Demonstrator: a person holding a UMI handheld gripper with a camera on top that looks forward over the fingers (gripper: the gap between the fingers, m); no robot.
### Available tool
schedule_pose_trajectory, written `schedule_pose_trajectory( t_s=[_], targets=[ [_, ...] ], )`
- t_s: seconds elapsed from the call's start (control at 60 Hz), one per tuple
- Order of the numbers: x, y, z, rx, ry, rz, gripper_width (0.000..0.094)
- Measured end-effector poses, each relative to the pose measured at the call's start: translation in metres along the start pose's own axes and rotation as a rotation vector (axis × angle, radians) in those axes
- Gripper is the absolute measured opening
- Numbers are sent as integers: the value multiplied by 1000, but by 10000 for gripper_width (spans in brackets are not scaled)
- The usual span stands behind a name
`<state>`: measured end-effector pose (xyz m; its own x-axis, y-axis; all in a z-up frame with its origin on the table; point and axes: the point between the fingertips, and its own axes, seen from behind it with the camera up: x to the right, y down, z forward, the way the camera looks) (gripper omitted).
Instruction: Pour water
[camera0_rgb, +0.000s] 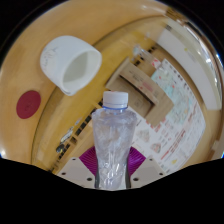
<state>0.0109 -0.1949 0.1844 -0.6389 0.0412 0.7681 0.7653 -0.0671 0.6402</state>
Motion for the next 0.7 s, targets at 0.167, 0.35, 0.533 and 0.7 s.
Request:
schedule_pose_trajectory(
  t_s=[0.167, 0.35, 0.533, 0.7],
  targets=[
    [-7, -20, 3, 21, -17, -24, 343],
    [15, -6, -7, 11, -2, 162, 343],
    [85, 57, -37, -22, 33, 828, 347],
    [113, 103, -59, 16, 18, 1503, 346]
  ],
)
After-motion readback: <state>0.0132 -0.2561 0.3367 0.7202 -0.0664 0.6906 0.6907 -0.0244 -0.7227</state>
